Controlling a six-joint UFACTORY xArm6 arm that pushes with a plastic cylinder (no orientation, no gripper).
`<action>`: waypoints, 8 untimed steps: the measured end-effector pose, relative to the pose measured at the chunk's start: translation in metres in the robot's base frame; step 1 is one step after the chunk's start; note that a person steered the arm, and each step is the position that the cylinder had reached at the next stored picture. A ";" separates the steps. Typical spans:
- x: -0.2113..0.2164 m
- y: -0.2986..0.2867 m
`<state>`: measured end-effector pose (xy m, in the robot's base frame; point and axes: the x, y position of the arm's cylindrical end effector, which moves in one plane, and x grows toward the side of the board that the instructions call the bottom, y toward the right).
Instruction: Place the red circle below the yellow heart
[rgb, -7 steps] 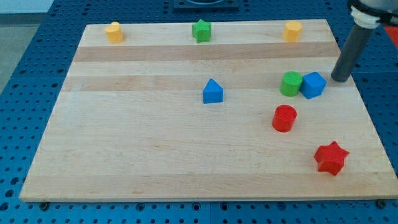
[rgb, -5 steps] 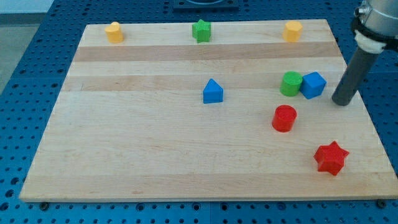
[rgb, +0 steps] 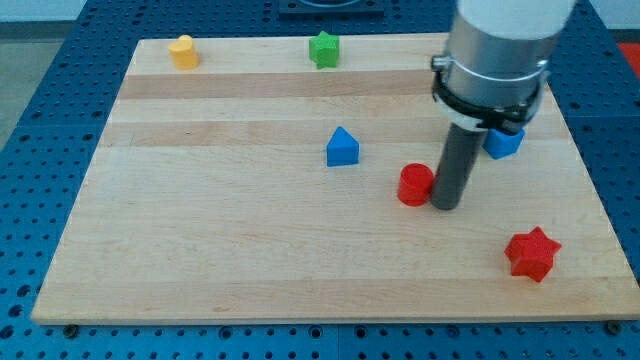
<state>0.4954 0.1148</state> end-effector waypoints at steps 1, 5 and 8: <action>-0.006 -0.024; -0.014 -0.077; -0.041 -0.024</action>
<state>0.4541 0.0908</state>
